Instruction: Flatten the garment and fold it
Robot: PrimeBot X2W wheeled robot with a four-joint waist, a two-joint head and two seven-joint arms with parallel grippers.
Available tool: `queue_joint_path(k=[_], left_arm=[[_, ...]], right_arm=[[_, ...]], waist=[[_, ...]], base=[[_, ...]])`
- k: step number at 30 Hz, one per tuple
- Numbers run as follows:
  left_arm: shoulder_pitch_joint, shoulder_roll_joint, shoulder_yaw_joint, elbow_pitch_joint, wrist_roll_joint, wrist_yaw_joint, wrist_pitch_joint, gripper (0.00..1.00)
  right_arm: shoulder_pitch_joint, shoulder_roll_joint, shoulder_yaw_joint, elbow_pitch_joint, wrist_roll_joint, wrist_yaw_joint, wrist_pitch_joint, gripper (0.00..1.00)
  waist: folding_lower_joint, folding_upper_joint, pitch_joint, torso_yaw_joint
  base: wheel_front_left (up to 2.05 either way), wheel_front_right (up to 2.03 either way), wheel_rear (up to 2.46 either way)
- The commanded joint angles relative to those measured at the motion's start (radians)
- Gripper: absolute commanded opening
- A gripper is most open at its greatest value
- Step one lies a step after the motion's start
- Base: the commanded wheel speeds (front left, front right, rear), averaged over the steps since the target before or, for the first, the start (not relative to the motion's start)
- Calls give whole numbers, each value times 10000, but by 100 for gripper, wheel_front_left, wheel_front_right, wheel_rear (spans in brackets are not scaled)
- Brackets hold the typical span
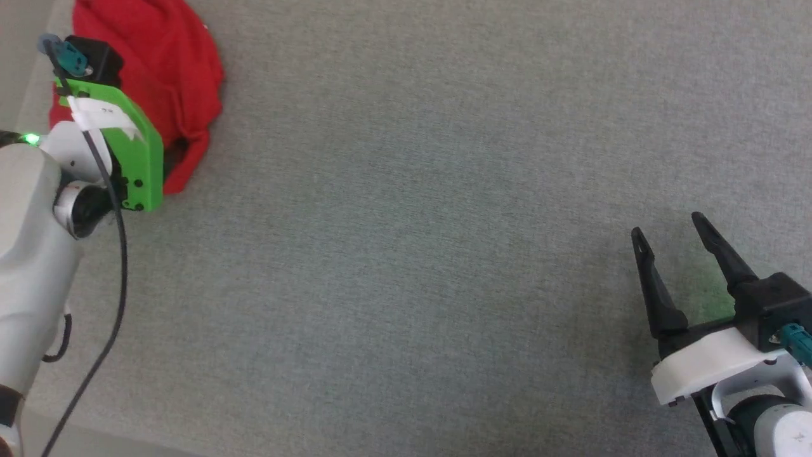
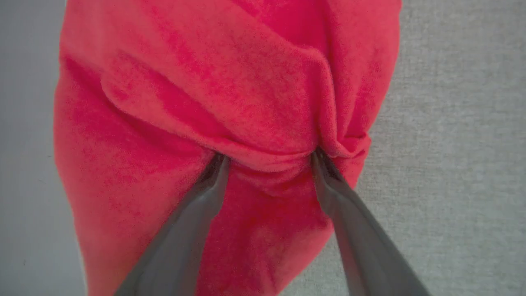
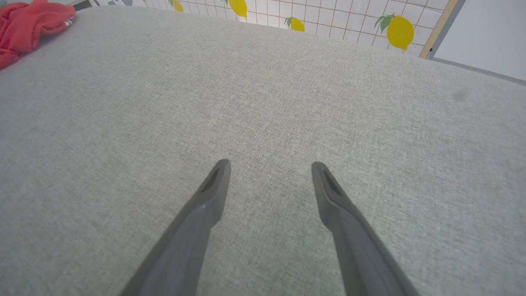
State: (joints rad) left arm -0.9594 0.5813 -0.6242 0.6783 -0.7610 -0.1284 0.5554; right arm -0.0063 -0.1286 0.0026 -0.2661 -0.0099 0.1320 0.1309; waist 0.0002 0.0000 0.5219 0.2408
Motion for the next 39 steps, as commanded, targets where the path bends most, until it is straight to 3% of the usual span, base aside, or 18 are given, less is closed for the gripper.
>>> queue_joint_path(k=[1,3,4,5,8,12,19,23,31,39], left_arm=[[-86,95,-149,208,-147,-22,162,100],[-61,130,-295,340,-225,-22,235,100],[-14,116,-403,299,-315,-22,262,38],[56,131,-611,114,-463,-22,282,0],[100,359,-767,-35,-629,-22,-142,0],[23,548,-730,35,-431,-22,-1506,0],[-156,844,-728,-310,-73,-22,-4057,0],[-320,993,-730,-1036,-129,-23,-5004,0],[-401,767,-878,-3108,-618,-6,-5122,0],[292,-308,-1602,-5029,-1021,654,-4138,0]], right_arm=[[-184,43,-17,-70,-105,-13,-100,100],[-164,60,-32,-70,-133,-13,-135,100],[-159,65,-32,-60,-140,-13,-150,100],[-156,72,-36,-35,-147,-13,-167,100],[-168,98,-46,86,-147,-13,-192,100],[-203,116,61,361,-79,-13,-229,100],[-90,202,186,1108,289,-13,-342,100],[55,255,207,1477,487,-13,-428,100],[163,381,267,1908,711,-13,-610,100],[-146,391,173,2003,739,-13,-836,100]], waist=[[-2,0,266,-233],[-2,0,291,-255],[-2,0,286,-266],[-2,0,263,-273],[-2,0,82,-267],[-2,0,-476,-261],[-2,0,-2098,-276],[-2,0,-2919,-323],[-2,0,-3967,-741],[-2,0,-4181,-1743]], base=[[0,0,0],[0,0,0],[0,0,0],[0,0,0],[0,0,0],[0,0,0],[0,0,0],[0,0,0],[0,0,0],[0,0,0]])
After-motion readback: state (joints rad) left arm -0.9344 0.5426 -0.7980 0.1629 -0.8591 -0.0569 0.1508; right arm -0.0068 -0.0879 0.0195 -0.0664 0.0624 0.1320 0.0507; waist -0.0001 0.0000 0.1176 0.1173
